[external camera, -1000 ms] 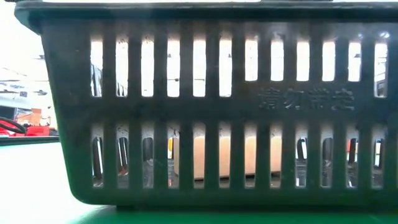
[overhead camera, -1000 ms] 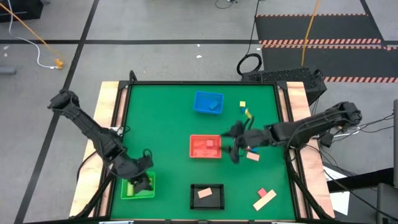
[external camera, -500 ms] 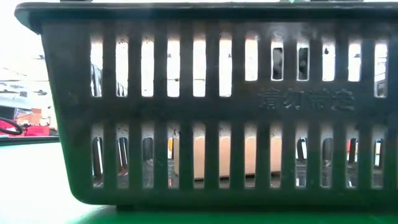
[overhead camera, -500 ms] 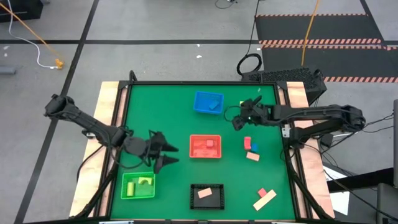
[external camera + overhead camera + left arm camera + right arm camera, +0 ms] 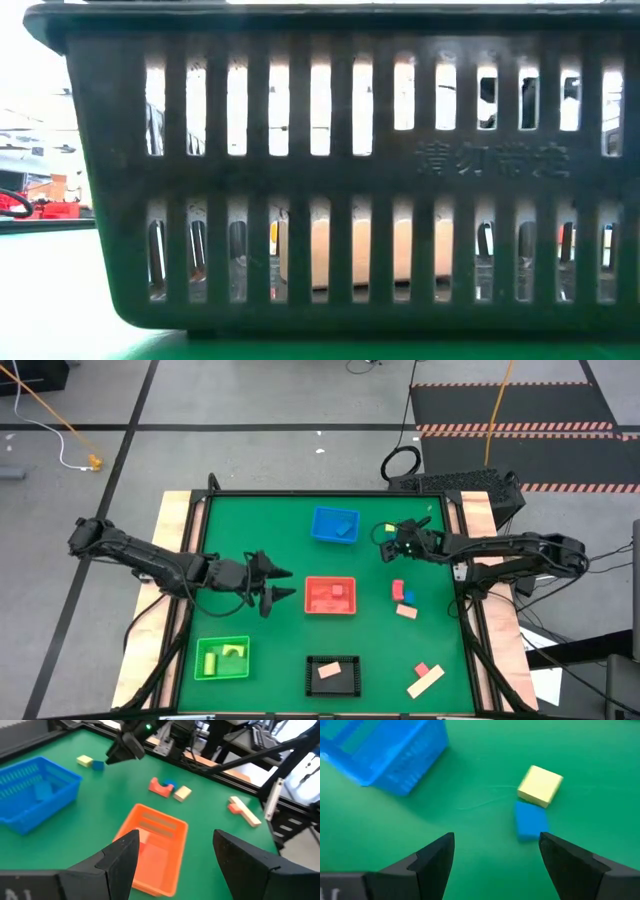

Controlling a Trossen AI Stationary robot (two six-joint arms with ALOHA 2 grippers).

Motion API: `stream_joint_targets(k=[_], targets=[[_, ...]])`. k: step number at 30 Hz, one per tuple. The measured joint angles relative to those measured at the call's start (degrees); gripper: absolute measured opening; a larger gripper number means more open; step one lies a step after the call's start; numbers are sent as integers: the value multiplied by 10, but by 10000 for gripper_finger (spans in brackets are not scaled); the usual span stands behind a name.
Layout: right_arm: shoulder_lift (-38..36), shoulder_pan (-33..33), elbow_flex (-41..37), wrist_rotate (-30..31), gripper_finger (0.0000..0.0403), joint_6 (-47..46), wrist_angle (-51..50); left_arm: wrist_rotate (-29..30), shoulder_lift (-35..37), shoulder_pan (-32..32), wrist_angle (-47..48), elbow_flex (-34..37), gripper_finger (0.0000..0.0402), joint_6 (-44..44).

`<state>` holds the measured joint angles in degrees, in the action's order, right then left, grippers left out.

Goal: Sort & place blocks by color
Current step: Put the top blue block into the blue bin

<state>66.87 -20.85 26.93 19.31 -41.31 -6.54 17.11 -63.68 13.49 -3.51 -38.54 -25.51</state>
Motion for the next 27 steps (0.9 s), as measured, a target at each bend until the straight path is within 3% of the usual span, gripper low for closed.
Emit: stream_joint_targets(k=[7, 14, 22, 27], targets=[[0, -29, -66, 2, 275, 2, 125, 0, 0, -34, 0, 0, 253, 16], [3, -32, -75, 5, 270, 43, 147, 0, 0, -57, -1, 0, 253, 18], [77, -32, -75, 19, 270, 61, 163, 0, 0, -65, -2, 0, 253, 18], [137, -32, -74, 47, 269, 74, 232, 0, 0, -65, -11, 0, 253, 32]])
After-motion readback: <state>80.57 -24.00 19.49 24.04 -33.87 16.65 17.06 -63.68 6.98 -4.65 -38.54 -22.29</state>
